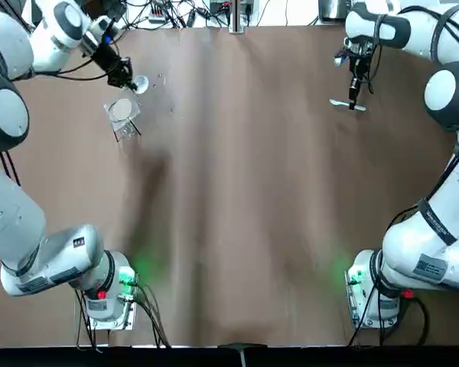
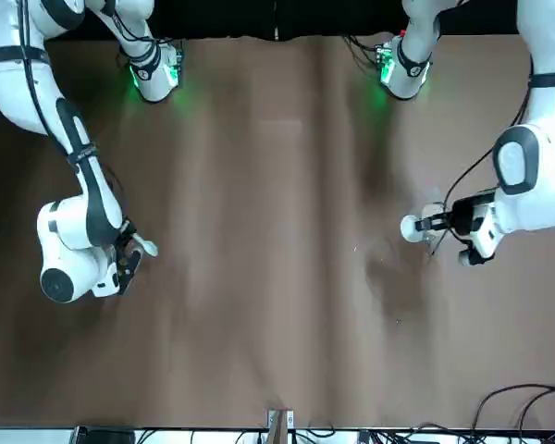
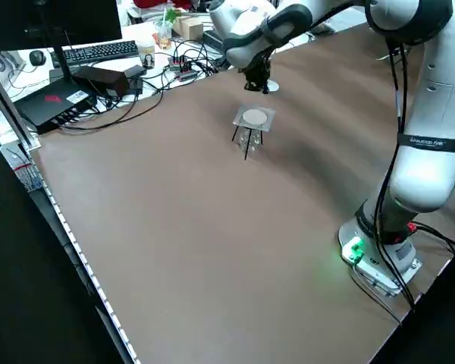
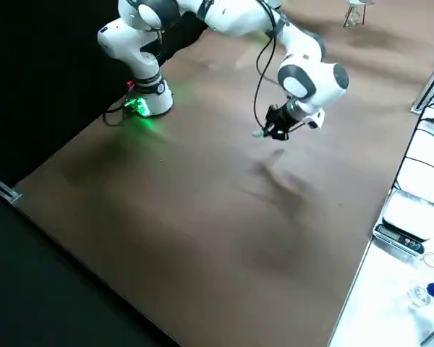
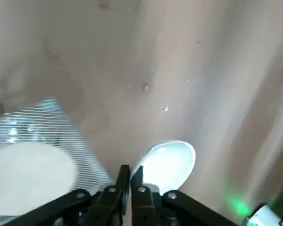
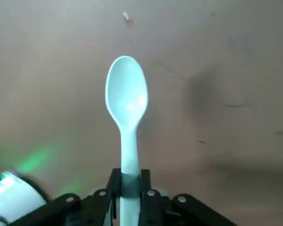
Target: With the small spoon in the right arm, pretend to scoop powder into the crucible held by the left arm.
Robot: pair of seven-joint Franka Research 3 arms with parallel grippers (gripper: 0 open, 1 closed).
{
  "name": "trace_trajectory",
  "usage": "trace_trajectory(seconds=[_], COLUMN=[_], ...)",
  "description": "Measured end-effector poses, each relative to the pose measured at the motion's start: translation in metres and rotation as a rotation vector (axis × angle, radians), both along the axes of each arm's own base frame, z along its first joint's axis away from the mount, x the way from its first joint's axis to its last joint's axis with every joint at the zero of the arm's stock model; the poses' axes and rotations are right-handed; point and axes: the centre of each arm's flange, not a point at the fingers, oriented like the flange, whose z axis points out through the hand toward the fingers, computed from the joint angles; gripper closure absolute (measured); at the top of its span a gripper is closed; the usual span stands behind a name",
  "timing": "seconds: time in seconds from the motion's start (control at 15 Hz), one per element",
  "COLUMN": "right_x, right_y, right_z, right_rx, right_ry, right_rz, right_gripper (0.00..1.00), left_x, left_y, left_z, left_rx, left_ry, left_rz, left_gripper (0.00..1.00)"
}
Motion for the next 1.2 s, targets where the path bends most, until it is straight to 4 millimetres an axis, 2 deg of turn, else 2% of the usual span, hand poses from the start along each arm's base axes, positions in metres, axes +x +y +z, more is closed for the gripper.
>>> trace_trajectory(seconds=[0.2, 0.4, 0.6, 0.67, 0.87, 1.13, 1.2], right_x=[0.013, 0.019, 0.018, 0.015, 0.017, 0.017, 0.017], right_y=[-0.021, -0.052, -0.081, -0.086, -0.083, -0.089, -0.089], right_z=[-0.018, -0.029, -0.043, -0.052, -0.057, -0.062, -0.062], right_rx=[0.065, 0.151, 0.195, 0.207, 0.233, 0.244, 0.248], right_ry=[-0.074, -0.117, -0.133, -0.129, -0.149, -0.149, -0.148], right_rz=[0.131, 0.237, 0.264, 0.269, 0.313, 0.323, 0.327], right_gripper=[0.80, 0.80, 0.80, 0.80, 0.80, 0.80, 0.80], left_x=[-0.014, -0.021, -0.025, -0.028, -0.037, -0.040, -0.040], left_y=[0.043, 0.056, 0.062, 0.074, 0.089, 0.091, 0.091], left_z=[-0.015, -0.024, -0.027, -0.030, -0.037, -0.043, -0.043], left_rx=[-0.021, 0.003, 0.002, -0.005, -0.017, -0.023, -0.023], left_ry=[-0.012, -0.003, -0.012, -0.022, -0.027, -0.019, -0.019], left_rz=[-0.024, -0.054, -0.077, -0.085, -0.093, -0.095, -0.096], left_gripper=[0.94, 0.94, 0.94, 0.94, 0.94, 0.91, 0.85])
